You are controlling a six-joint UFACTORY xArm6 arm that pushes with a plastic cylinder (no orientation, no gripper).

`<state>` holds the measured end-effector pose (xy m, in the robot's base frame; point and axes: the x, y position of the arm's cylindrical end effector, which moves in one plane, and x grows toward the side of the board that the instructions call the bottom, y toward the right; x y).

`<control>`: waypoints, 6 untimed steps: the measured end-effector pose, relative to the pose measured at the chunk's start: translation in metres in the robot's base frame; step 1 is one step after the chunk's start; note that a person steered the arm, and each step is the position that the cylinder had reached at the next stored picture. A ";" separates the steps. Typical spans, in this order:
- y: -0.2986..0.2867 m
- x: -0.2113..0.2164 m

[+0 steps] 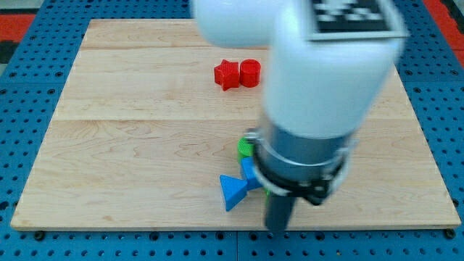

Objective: Separate the green star from blue cube

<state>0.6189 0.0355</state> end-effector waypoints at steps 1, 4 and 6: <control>-0.002 -0.029; 0.001 -0.049; 0.005 -0.096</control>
